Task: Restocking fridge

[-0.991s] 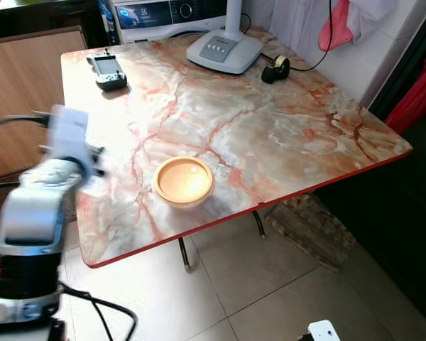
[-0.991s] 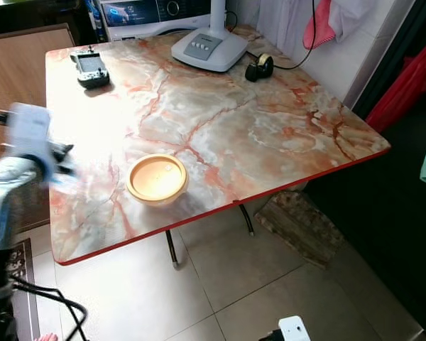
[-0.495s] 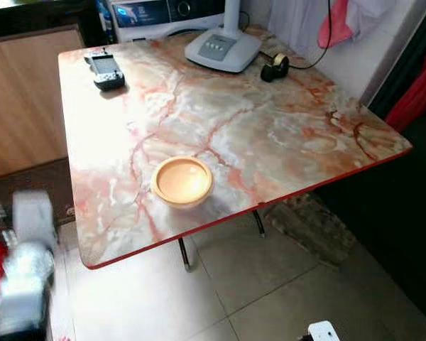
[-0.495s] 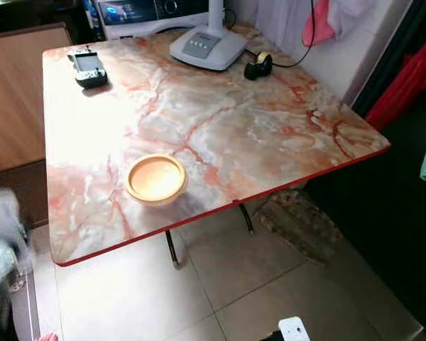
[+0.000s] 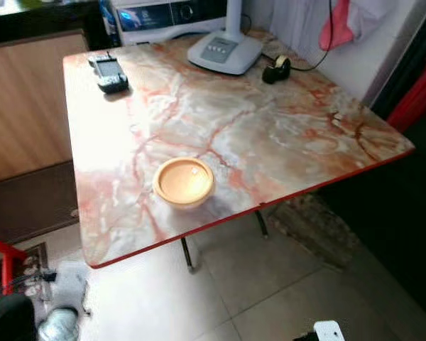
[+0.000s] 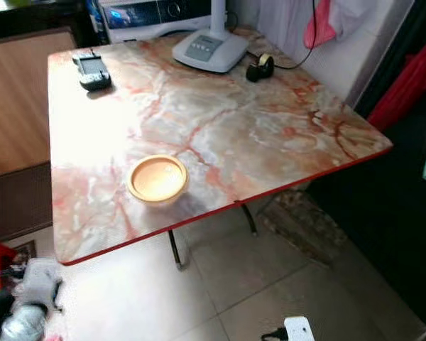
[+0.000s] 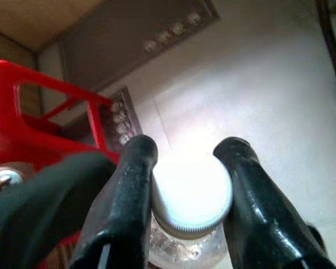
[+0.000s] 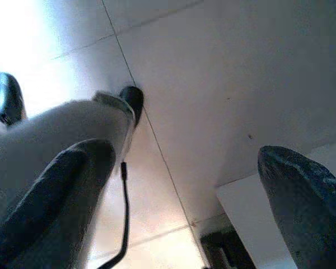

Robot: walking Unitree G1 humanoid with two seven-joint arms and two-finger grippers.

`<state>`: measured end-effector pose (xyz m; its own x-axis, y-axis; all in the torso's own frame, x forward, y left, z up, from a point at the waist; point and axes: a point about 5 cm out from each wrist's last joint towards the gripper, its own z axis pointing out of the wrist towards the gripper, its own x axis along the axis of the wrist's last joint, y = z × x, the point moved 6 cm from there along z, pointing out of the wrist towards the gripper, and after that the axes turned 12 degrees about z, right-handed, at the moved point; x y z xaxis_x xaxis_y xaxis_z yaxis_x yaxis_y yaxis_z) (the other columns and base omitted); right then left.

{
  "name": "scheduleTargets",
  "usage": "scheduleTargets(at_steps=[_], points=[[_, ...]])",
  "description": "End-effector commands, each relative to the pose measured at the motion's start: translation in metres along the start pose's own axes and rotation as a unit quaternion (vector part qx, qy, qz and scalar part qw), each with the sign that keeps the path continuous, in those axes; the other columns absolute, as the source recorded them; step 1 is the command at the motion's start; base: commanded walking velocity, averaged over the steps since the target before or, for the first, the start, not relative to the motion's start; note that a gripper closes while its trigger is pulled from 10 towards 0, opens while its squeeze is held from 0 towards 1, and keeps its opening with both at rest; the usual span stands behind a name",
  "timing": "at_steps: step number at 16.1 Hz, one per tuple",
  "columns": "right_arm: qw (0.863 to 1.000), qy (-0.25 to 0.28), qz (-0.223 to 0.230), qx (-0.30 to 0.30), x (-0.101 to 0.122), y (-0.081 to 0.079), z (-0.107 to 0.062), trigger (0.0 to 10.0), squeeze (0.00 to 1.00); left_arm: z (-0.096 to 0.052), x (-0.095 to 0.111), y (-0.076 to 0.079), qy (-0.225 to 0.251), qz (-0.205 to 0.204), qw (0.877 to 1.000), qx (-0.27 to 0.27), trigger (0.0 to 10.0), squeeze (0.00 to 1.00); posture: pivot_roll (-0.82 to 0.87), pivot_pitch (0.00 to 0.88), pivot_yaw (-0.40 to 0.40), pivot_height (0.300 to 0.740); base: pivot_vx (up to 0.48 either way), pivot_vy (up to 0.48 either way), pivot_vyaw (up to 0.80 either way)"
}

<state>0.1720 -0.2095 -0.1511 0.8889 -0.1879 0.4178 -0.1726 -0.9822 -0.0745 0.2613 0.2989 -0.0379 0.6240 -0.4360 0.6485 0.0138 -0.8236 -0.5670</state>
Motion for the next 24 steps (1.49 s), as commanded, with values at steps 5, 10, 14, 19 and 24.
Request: scheduleTargets(at_steps=[5,10,14,19,24], points=[[0.999,0.008,0.034,-0.010,-0.007,0.003,-0.001,10.0,0.00,-0.013,-0.053,0.069,-0.065,0.025,0.992,-0.108,10.0,0.00,0.12,0.117,-0.041,0.740,0.000,0.000,0.00],[0.999,0.013,0.040,-0.013,-0.007,0.004,-0.001,10.0,0.00,-0.019,-0.070,0.083,-0.097,0.007,0.988,-0.118,10.0,0.00,0.11,0.124,-0.045,0.740,0.000,0.000,0.00],[0.999,0.015,0.043,-0.013,-0.007,0.003,-0.001,10.0,0.00,-0.020,-0.070,0.088,-0.107,-0.019,0.987,-0.115,10.0,0.00,0.10,0.131,-0.040,0.740,0.000,0.000,0.00],[0.999,0.014,0.047,-0.016,-0.009,0.002,-0.001,10.0,0.00,-0.023,-0.077,0.091,-0.119,-0.023,0.986,-0.115,10.0,0.00,0.10,0.143,-0.033,0.740,0.000,0.180,0.00],[0.999,0.013,0.049,-0.017,-0.010,0.003,-0.001,10.0,0.00,-0.027,-0.086,0.091,-0.134,-0.024,0.984,-0.118,10.0,0.00,0.10,0.149,-0.035,0.740,0.000,0.299,0.00]])
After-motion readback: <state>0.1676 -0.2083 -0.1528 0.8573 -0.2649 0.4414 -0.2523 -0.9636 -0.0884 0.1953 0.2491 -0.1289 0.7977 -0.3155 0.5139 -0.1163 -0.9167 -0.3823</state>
